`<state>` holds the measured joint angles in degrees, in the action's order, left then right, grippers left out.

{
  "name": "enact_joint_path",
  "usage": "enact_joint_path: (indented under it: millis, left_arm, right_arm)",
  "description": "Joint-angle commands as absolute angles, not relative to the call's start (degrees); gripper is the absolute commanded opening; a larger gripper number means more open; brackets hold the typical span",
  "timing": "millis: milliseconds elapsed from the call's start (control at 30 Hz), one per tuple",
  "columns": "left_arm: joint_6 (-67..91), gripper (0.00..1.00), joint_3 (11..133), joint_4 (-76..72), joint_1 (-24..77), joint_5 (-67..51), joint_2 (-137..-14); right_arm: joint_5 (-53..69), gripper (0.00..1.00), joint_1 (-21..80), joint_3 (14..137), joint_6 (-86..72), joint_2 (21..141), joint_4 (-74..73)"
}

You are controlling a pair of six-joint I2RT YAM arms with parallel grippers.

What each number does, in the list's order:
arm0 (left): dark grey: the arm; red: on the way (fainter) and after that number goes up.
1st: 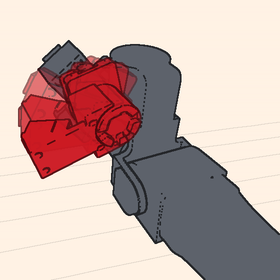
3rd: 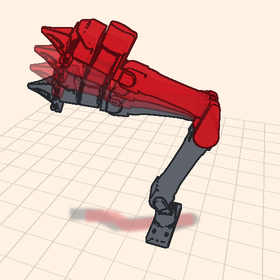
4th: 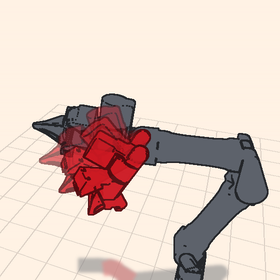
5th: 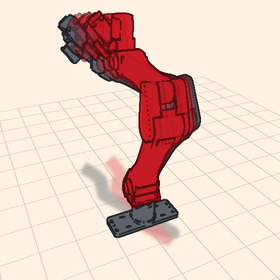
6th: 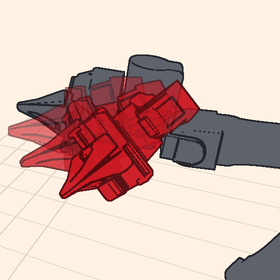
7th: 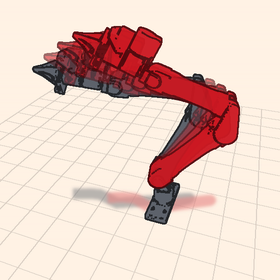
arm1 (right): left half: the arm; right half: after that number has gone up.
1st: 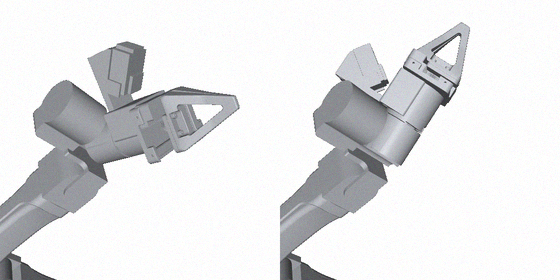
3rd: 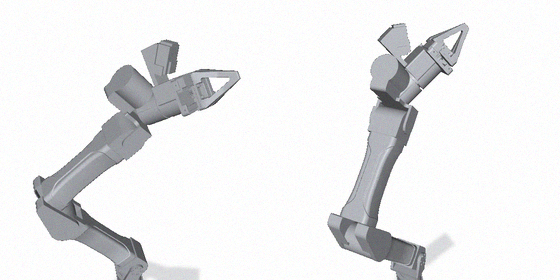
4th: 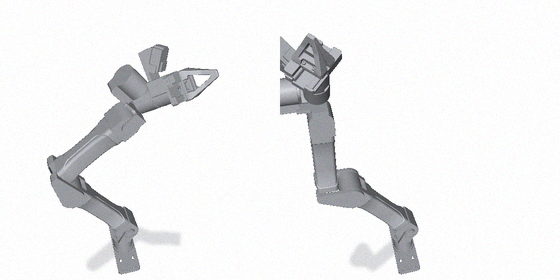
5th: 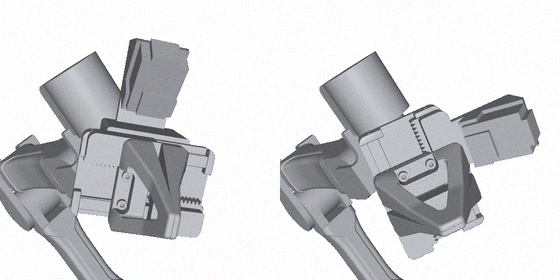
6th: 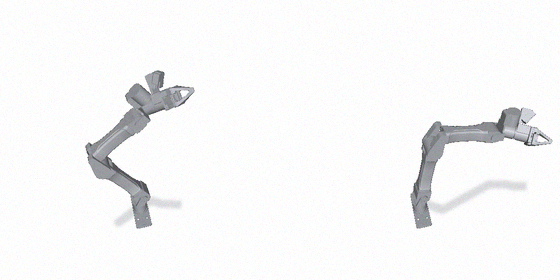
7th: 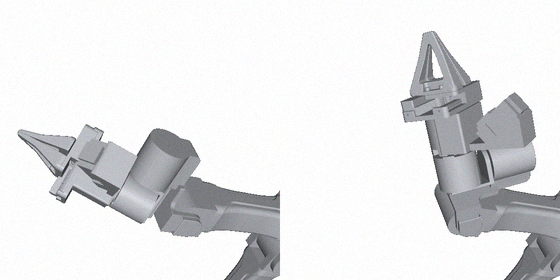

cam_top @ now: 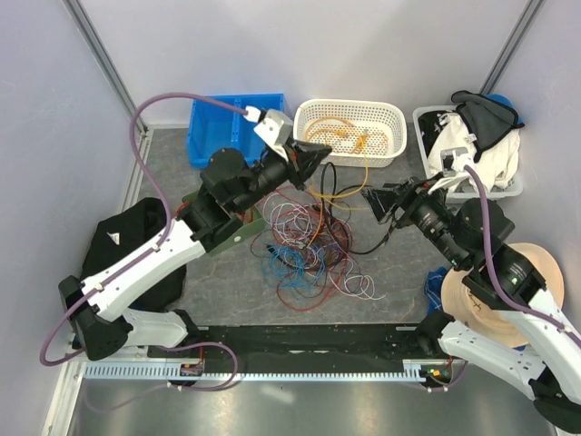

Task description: Untangle the cables

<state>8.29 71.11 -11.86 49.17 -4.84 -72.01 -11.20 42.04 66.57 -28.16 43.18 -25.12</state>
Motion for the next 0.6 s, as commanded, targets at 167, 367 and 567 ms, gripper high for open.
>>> enact_joint_path:
  millis: [167,367,567]
  left_arm:
    - [6.94,0.02,85.78,-0.35,48.87,-1.41,-76.2]
    - [8.69,0.02,90.34,2.46,48.78,-2.72,-78.48]
    - [12.56,0.02,94.74,4.57,48.78,-5.09,-79.98]
  right_arm:
    - [-12.75,0.7,42.01,63.11,-25.31,42.36,-21.28]
    - [-7.3,0.7,41.92,60.3,-25.93,42.97,-12.06]
    - [-5.19,0.7,42.01,57.93,-24.96,46.49,-6.42]
